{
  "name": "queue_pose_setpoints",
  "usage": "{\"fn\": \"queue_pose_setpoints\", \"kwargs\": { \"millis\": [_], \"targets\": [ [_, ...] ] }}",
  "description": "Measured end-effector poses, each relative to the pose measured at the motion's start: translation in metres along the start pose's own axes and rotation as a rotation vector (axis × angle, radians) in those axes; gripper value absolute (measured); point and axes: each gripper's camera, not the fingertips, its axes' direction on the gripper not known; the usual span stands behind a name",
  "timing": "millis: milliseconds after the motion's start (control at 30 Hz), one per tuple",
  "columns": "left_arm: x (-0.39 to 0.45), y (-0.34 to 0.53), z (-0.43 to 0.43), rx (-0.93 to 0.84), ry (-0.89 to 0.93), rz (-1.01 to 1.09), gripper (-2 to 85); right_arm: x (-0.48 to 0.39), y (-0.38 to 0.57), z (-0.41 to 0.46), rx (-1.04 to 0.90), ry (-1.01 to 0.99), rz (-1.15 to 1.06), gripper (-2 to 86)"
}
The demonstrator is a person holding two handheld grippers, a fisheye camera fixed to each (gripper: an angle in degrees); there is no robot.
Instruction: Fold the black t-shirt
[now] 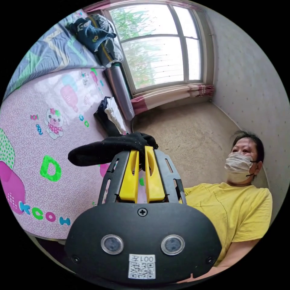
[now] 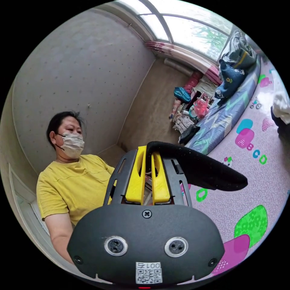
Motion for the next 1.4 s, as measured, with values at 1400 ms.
{"fn": "queue_pose_setpoints", "kwargs": {
  "millis": [1400],
  "targets": [
    [-0.120, -0.327, -0.966, 0.273, -0.253, 0.117, -0.4, 0.414, 0.087, 0.678, -0.127, -0.295, 0.248, 0.4]
  ]
}}
